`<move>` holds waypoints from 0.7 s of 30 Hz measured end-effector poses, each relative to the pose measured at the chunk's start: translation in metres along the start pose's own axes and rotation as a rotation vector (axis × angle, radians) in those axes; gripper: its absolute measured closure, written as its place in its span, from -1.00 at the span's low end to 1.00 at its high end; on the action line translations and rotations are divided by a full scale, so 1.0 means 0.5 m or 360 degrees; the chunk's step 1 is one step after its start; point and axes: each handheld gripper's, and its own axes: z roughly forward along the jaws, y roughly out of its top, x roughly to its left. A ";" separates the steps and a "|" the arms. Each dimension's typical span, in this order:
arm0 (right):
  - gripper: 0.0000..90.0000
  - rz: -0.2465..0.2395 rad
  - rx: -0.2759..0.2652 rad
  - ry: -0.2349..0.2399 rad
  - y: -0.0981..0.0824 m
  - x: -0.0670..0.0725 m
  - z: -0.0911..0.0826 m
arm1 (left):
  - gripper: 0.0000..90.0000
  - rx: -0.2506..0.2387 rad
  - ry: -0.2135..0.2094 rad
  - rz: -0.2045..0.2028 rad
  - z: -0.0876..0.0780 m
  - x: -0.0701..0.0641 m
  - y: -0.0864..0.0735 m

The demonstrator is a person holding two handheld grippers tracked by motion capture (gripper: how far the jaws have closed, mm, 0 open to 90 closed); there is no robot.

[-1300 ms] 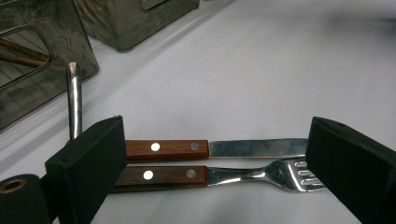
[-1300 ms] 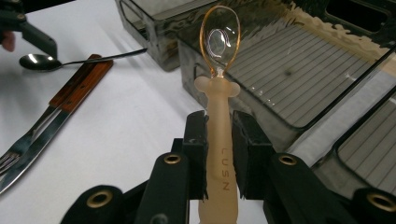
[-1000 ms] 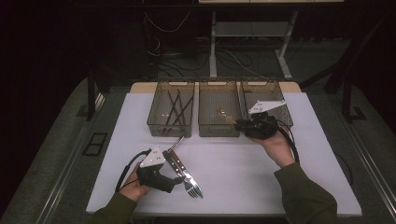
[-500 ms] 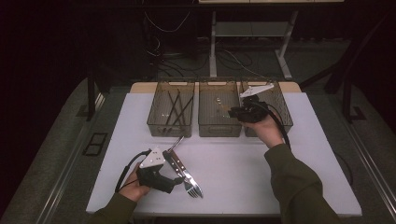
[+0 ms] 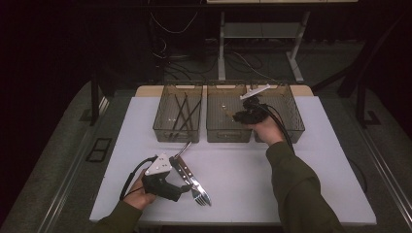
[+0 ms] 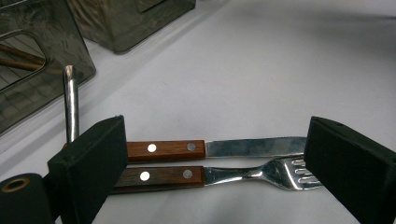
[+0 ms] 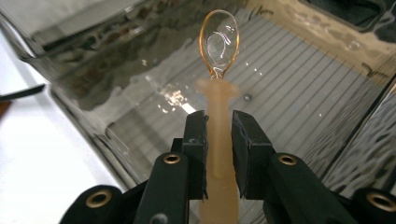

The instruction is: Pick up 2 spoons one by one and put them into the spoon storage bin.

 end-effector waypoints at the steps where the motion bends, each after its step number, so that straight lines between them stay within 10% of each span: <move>1: 0.69 0.0006 0.0011 0.0000 0.000 0.000 0.003 | -0.88 -0.0001 -0.0001 -0.0001 0.000 0.000 0.000; 21: 0.03 0.0096 -0.0067 0.0048 -0.003 -0.004 -0.018 | -0.88 -0.0003 -0.0001 0.0003 -0.001 0.001 0.000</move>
